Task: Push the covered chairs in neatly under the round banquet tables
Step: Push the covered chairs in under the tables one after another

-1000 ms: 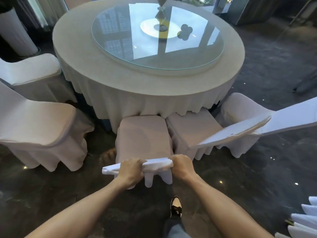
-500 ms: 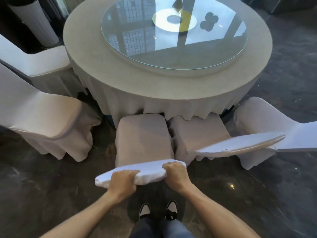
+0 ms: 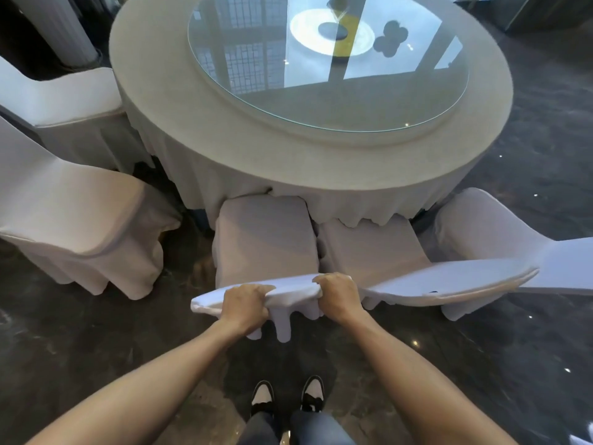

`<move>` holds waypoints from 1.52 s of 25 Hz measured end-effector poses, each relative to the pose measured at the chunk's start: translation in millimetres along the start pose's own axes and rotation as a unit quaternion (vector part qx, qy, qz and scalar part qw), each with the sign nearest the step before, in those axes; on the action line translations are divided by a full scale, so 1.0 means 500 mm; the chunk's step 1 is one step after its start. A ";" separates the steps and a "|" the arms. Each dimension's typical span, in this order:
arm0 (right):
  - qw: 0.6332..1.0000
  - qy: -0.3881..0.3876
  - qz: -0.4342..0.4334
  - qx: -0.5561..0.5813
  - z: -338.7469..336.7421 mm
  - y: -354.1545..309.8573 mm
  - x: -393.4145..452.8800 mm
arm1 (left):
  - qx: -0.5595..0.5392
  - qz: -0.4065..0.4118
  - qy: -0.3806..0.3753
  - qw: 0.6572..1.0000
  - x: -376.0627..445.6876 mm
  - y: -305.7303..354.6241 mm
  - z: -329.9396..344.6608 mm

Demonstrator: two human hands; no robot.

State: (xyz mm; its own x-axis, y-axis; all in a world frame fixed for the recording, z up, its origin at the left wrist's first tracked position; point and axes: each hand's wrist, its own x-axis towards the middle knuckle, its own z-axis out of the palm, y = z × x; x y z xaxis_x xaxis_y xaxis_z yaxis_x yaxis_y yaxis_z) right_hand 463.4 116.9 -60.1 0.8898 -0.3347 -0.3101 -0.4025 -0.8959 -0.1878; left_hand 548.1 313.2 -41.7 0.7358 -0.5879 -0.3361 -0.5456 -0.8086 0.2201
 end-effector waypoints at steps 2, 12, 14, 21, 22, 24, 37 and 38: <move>1.000 -0.012 -0.009 0.019 -0.009 0.003 0.001 | 0.007 -0.002 0.006 1.000 0.005 -0.004 0.010; 0.994 -0.014 -0.012 0.108 -0.058 0.127 -0.058 | 0.003 0.037 -0.055 0.998 0.058 0.127 0.011; 0.995 0.014 -0.011 0.097 -0.090 0.196 -0.091 | 0.003 0.032 -0.052 0.998 0.067 0.176 0.011; 0.991 0.095 -0.006 0.093 -0.194 0.535 -0.237 | 0.030 0.027 -0.052 0.998 0.098 0.407 -0.002; 0.992 0.094 -0.006 0.087 -0.214 0.583 -0.257 | 0.013 0.047 -0.034 0.998 0.098 0.485 -0.014; 0.992 0.096 -0.004 0.082 -0.262 0.679 -0.302 | -0.012 0.092 -0.003 0.996 0.091 0.664 -0.036; 0.976 0.179 0.120 0.017 -0.456 1.257 -0.444 | -0.022 0.258 0.081 0.963 0.141 1.442 -0.037; 0.975 0.182 0.129 0.012 -0.460 1.300 -0.442 | -0.023 0.262 0.082 0.961 0.158 1.484 -0.026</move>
State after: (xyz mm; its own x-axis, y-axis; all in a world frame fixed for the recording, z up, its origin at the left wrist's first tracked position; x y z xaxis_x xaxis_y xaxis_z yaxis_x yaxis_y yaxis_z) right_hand 54.7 -458.4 100.6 0.7744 -0.6328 0.0001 -0.6236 -0.7631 -0.1698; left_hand 206.5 -333.6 106.8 0.4193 -0.9076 -0.0203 -0.8434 -0.3977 0.3613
